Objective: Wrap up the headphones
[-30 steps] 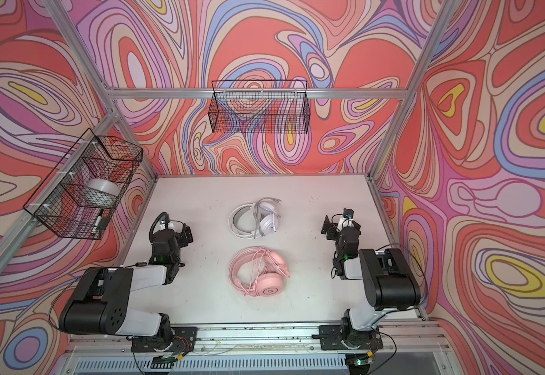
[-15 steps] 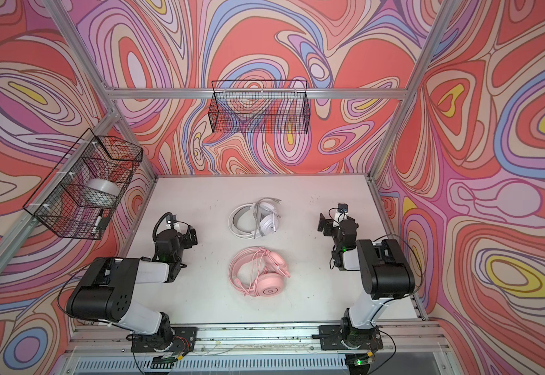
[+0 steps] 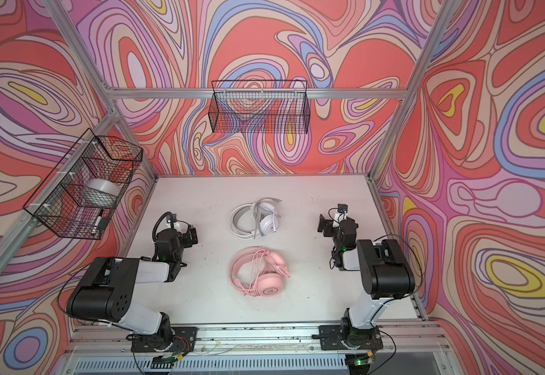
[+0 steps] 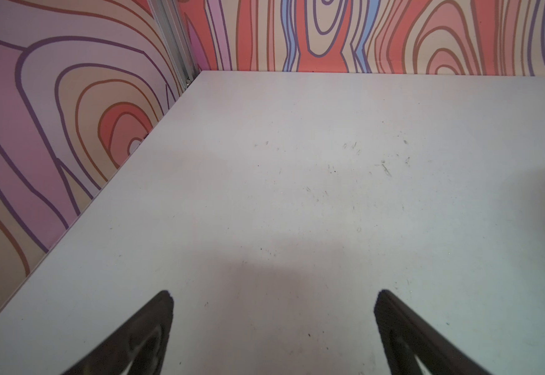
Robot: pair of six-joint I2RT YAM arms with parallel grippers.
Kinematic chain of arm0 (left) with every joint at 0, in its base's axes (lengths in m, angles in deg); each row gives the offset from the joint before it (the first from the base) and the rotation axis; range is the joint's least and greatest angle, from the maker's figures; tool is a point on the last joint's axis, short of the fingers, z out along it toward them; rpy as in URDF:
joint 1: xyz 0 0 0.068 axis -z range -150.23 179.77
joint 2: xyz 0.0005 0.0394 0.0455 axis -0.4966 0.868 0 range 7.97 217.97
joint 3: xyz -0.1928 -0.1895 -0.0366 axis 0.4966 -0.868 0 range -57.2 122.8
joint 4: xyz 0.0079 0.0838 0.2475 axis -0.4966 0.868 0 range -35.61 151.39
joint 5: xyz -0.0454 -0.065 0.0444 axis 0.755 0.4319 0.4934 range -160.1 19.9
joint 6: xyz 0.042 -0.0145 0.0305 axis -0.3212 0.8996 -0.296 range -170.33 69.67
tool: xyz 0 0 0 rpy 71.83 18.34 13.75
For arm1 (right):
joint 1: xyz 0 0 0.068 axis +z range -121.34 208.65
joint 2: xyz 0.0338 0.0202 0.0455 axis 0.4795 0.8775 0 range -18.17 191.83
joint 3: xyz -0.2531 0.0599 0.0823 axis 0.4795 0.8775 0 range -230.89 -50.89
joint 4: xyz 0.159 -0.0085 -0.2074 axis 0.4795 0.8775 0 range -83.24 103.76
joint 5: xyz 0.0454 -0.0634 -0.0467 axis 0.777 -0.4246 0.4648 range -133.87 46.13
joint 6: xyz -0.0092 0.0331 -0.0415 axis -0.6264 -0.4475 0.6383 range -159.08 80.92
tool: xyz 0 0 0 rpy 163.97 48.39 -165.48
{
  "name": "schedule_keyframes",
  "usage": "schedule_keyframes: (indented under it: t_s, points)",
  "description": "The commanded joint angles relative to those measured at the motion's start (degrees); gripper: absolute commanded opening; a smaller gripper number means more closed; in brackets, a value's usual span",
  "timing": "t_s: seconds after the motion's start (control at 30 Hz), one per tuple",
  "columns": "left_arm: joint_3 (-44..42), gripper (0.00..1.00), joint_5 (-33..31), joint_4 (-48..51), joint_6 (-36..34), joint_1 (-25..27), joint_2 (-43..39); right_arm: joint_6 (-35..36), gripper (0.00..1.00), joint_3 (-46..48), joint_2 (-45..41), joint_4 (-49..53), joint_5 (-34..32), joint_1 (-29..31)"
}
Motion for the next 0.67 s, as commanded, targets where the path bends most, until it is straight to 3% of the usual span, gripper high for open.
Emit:
schedule_keyframes:
  t_s: [0.0,0.63]
  points:
    - [0.40,1.00,0.67,-1.10,-0.47,-0.33,-0.22,0.42,0.98,0.13,0.24,0.27,0.42,-0.32]
    - [0.69,1.00,0.69,-1.24,-0.76,-0.37,0.33,0.37,0.98,0.13,0.24,0.21,0.35,-0.31]
